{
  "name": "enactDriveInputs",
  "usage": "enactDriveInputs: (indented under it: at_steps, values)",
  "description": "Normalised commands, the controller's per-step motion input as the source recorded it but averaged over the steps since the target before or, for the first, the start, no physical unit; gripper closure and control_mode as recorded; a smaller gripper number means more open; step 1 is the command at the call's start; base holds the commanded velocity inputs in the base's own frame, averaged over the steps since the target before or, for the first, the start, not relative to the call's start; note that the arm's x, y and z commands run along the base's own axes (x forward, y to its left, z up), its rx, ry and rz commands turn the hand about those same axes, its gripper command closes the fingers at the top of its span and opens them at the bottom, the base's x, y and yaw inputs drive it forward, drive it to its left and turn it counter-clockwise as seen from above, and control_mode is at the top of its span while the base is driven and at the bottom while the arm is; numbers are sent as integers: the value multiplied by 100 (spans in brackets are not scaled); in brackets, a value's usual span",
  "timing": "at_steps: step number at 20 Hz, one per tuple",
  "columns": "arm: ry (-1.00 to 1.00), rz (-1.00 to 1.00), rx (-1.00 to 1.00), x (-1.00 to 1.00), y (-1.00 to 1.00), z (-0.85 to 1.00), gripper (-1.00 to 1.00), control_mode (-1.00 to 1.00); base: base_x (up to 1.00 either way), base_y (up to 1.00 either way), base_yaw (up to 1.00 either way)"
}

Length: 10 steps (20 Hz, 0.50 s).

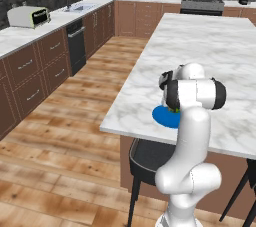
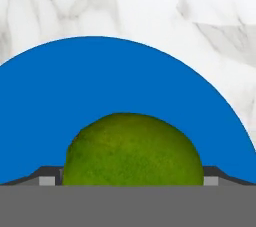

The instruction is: Transport the steak and lime to the fridge. Place the steak on the rack containing meat and place the lime on the rack containing the vegetable, ensuring meats and vegetables are on different racks.

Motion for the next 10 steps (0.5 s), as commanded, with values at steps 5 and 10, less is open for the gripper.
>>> enactDriveInputs:
  at_steps: [5,10]
  values:
    - [2,0,0,-12,2,-15,100,-100,0,0,0]
    - [5,0,2,-19,7,-2,100,-100,0,0,0]
